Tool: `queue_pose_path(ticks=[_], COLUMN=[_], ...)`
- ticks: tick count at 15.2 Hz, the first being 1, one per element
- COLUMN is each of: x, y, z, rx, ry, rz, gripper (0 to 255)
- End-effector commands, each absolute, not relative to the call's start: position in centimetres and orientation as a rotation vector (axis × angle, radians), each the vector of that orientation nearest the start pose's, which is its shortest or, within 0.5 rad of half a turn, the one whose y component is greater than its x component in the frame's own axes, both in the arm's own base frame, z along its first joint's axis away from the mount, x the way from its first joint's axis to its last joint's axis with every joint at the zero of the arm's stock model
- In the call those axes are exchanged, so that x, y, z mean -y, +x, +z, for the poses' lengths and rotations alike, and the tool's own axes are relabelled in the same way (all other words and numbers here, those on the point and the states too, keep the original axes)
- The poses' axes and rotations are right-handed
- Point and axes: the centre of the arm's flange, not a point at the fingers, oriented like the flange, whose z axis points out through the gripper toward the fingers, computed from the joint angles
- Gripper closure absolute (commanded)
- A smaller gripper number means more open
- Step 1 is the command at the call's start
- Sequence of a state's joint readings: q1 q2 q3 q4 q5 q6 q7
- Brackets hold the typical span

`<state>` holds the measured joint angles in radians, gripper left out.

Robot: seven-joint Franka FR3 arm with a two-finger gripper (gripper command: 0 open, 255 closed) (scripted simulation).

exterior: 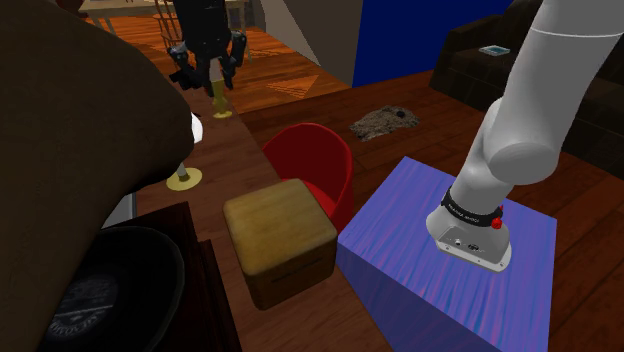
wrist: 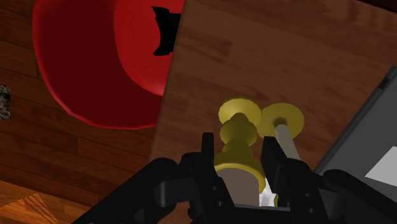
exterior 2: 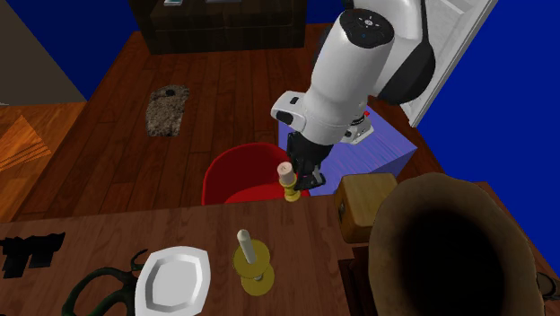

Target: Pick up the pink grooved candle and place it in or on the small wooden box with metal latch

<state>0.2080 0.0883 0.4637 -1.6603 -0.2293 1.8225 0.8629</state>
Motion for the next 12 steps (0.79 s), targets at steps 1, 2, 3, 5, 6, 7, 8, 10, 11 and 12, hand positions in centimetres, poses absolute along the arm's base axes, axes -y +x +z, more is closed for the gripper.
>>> queue_pose_path(ticks=[1, 2, 3, 5, 6, 7, 8, 10, 11, 12], x=[-36.1, -36.5, -36.9, -37.8, -38.2, -38.7, -39.1, -40.0, -40.4, -40.8], y=[46.0, 44.7, 43.5, 41.0, 39.8, 38.5, 37.3, 34.8, 33.5, 32.3], z=[56.2, 56.3, 56.3, 56.4, 56.5, 56.5, 56.6, 56.7, 56.7, 56.8], rx=[-0.235, -0.235, -0.235, -0.235, -0.235, -0.235, -0.235, -0.235, -0.235, -0.235], ry=[-3.194, -3.194, -3.194, -3.194, -3.194, -3.194, -3.194, -3.194, -3.194, -3.194], rz=[-0.303, -0.303, -0.303, -0.303, -0.303, -0.303, -0.303, -0.303, -0.303, -0.303], gripper=[255, 255, 255, 255, 255, 255, 255, 255, 255, 255])
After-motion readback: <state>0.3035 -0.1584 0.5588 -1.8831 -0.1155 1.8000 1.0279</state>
